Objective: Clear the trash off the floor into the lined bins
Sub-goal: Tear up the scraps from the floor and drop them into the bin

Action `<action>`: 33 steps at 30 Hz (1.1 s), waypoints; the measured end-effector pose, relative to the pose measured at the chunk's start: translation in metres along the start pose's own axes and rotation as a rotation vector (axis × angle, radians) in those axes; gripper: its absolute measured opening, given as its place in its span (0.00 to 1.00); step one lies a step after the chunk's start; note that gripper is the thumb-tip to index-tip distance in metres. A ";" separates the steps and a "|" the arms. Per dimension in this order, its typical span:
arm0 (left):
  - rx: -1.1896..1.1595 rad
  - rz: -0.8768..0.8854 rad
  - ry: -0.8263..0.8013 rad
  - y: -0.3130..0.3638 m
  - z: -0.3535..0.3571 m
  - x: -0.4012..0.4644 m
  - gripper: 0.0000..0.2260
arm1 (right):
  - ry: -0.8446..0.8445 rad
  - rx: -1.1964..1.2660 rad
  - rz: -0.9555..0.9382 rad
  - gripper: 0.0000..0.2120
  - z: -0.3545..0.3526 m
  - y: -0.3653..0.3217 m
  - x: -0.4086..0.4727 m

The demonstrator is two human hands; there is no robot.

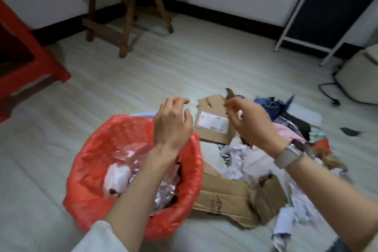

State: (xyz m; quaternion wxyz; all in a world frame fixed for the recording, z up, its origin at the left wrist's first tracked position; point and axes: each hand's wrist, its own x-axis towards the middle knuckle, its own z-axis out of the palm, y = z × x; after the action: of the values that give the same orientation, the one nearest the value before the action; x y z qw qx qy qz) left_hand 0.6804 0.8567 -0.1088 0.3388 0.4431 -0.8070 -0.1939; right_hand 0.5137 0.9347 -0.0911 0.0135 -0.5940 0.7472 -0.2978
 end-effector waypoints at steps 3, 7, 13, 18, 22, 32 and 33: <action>-0.054 0.199 -0.078 0.051 0.046 -0.006 0.18 | 0.038 -0.031 0.206 0.08 -0.028 0.074 -0.037; -0.017 0.407 -0.370 0.106 0.126 -0.043 0.13 | 0.011 -0.055 0.459 0.08 -0.044 0.161 -0.113; 0.191 0.512 -1.113 0.151 0.230 -0.147 0.19 | -0.189 -0.051 0.850 0.10 -0.048 0.248 -0.253; 0.413 0.580 -1.274 0.138 0.274 -0.210 0.33 | -0.517 -0.132 0.874 0.38 -0.019 0.255 -0.343; 0.460 0.583 -1.195 0.130 0.286 -0.229 0.35 | -0.727 -0.273 0.864 0.51 0.003 0.249 -0.374; 0.406 0.513 -1.000 0.147 0.328 -0.217 0.33 | 0.121 -0.015 1.014 0.16 -0.039 0.280 -0.376; 0.442 0.451 -1.000 0.147 0.333 -0.215 0.30 | 0.159 -0.068 1.083 0.14 -0.049 0.294 -0.376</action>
State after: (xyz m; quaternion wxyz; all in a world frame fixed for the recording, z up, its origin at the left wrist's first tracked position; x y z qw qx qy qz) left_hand 0.4361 1.1211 -0.3308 -0.1505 0.1756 -0.9642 -0.1296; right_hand 0.3478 1.3266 -0.3120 0.0891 -0.1002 0.9540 -0.2682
